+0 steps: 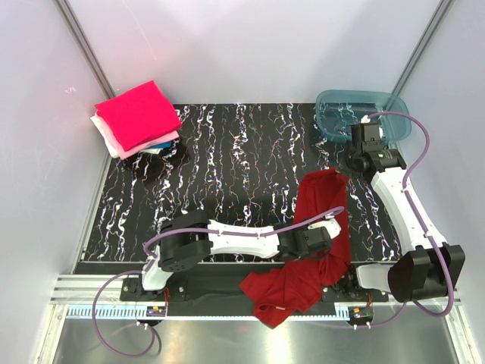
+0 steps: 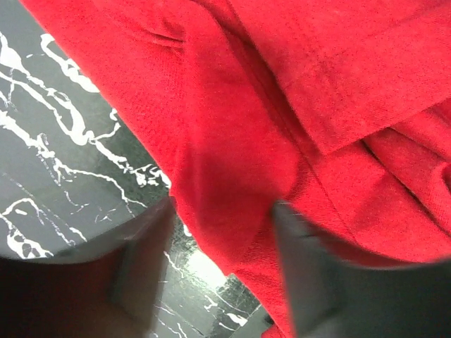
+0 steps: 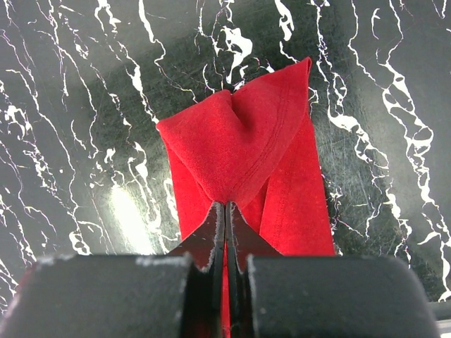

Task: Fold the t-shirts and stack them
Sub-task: Flatten the tshirt out

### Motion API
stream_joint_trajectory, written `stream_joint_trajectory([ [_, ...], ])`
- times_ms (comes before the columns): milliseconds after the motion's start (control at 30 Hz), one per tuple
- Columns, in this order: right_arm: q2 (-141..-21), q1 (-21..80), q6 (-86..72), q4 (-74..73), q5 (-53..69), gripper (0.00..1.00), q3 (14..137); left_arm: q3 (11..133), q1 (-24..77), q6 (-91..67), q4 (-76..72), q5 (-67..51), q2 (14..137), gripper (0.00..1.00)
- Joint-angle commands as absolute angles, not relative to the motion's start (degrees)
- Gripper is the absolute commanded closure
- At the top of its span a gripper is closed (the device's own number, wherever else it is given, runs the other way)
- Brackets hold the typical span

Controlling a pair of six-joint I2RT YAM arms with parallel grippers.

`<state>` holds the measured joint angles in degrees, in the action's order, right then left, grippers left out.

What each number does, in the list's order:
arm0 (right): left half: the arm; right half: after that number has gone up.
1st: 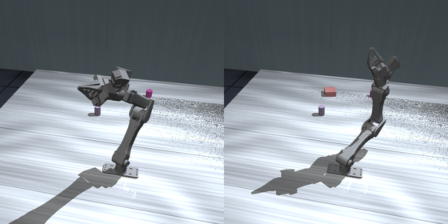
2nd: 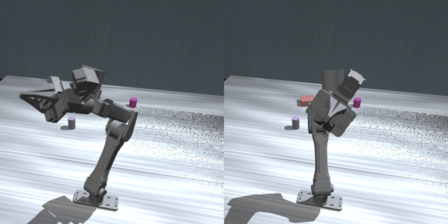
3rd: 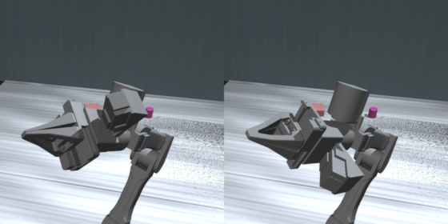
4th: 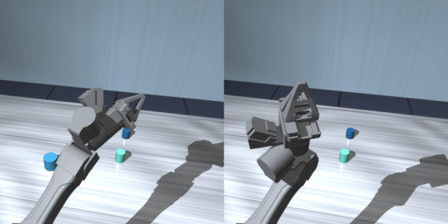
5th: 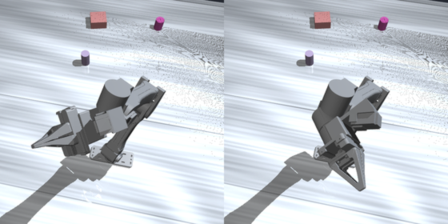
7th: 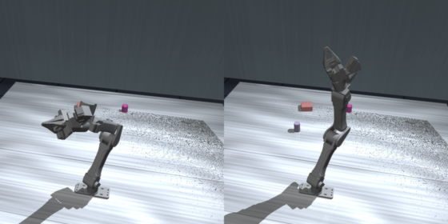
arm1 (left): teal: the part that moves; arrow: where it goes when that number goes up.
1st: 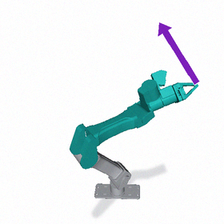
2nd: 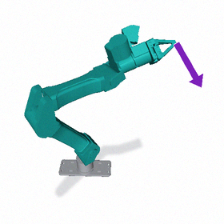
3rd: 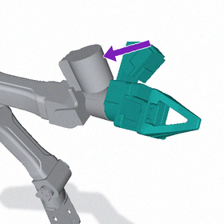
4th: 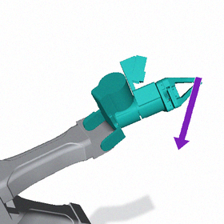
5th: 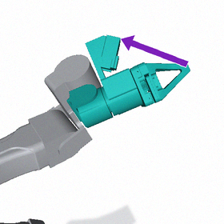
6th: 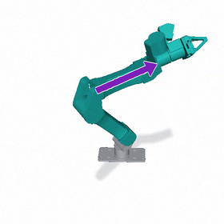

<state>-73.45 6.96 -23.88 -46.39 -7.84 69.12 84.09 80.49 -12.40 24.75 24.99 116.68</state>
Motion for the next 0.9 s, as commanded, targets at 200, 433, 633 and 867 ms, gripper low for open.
stream_joint_trajectory([
  [200, -72.9, 6.6, -24.7, -44.3, -6.6, 1.00, 69.5, 84.8, 79.4, -12.5, 22.7, 22.3, 114.9, 0.67],
  [433, -73.3, 6.6, -24.4, -43.9, -6.6, 1.00, 69.0, 85.6, 78.2, -14.1, 23.7, 25.2, 113.7, 1.00],
  [633, -71.7, 6.6, -24.5, -45.7, -6.0, 1.00, 70.6, 84.4, 76.7, -17.0, 27.1, 30.2, 105.8, 1.00],
  [867, -66.1, 6.5, -25.4, -51.1, -3.6, 1.00, 76.7, 86.5, 75.9, -17.4, 37.3, 30.3, 93.4, 0.98],
])
